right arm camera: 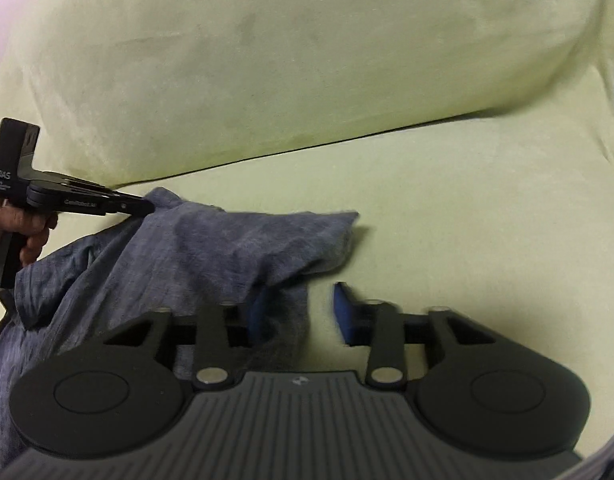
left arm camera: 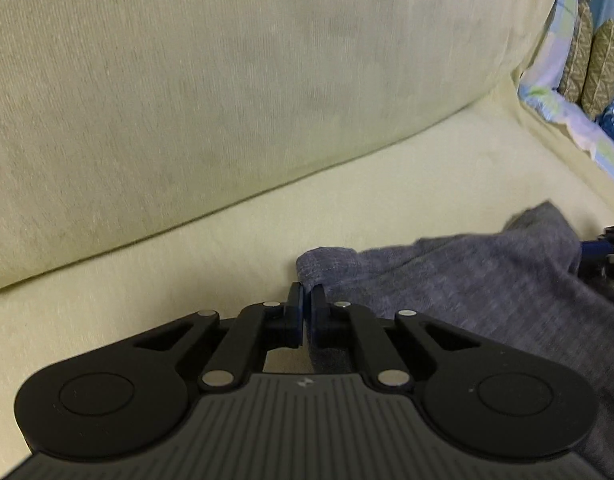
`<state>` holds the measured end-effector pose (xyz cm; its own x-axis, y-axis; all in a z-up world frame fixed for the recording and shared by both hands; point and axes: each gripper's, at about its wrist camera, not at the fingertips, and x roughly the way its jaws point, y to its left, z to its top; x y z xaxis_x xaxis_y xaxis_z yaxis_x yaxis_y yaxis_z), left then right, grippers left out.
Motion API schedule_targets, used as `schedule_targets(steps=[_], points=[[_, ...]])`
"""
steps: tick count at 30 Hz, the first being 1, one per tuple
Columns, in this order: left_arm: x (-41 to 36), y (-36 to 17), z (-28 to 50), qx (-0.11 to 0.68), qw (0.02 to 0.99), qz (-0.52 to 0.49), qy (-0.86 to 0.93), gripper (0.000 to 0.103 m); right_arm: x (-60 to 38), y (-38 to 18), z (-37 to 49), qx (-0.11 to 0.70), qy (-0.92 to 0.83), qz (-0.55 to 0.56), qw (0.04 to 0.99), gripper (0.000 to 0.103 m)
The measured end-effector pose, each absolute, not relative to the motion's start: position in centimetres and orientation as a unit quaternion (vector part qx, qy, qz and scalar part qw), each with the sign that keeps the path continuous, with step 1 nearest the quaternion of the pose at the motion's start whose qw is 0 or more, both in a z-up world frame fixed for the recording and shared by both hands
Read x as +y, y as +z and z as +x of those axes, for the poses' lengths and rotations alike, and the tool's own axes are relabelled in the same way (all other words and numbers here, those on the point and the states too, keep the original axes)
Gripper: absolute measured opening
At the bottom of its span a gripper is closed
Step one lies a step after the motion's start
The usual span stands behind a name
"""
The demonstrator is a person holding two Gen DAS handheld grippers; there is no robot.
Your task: Fold clothes
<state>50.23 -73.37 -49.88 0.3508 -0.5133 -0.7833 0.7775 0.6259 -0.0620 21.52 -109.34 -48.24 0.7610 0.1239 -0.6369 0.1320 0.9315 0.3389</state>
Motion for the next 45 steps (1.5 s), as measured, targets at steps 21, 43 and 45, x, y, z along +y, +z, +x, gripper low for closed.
schedule_targets(steps=[21, 43, 45], points=[[-74.7, -50.3, 50.6, 0.420, 0.783, 0.119, -0.444, 0.001, -112.4, -48.4, 26.4, 0.345, -0.038, 0.244, 0.906, 0.005], [-67.5, -43.8, 46.4, 0.345, 0.857, 0.128, -0.361, 0.046, -109.8, -43.1, 16.5, 0.252, -0.113, 0.133, 0.952, 0.047], [-65.9, -42.7, 43.9, 0.337, 0.853, 0.140, -0.372, 0.046, -108.1, -43.1, 12.6, 0.257, -0.111, 0.152, 0.948, 0.047]])
